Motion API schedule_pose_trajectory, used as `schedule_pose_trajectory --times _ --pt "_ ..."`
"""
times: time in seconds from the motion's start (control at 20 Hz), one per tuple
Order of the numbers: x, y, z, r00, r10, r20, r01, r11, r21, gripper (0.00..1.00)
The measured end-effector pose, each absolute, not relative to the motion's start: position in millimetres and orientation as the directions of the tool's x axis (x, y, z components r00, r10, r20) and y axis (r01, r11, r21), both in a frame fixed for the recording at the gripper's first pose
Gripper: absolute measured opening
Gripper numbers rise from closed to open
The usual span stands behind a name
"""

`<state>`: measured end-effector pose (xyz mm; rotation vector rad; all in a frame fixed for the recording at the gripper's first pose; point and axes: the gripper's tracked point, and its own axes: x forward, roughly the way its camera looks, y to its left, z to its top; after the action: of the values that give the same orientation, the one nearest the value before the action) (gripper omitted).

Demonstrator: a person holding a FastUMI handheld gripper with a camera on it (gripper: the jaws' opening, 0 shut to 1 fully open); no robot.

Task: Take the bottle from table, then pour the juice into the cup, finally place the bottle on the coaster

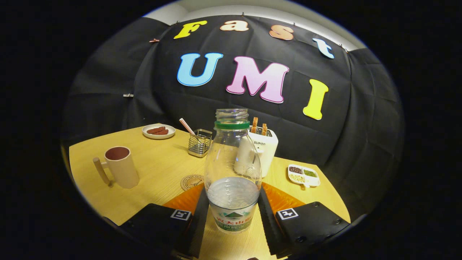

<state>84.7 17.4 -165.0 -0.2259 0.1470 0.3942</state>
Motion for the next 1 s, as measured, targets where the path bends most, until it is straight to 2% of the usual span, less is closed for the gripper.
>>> schedule_pose_trajectory --times 0.55,1.0 --pt "86 34 -119 0.930 0.314 -0.194 -0.368 0.748 -0.553 0.71" --pt "73 86 -112 0.907 0.378 -0.186 -0.388 0.576 -0.720 0.71"
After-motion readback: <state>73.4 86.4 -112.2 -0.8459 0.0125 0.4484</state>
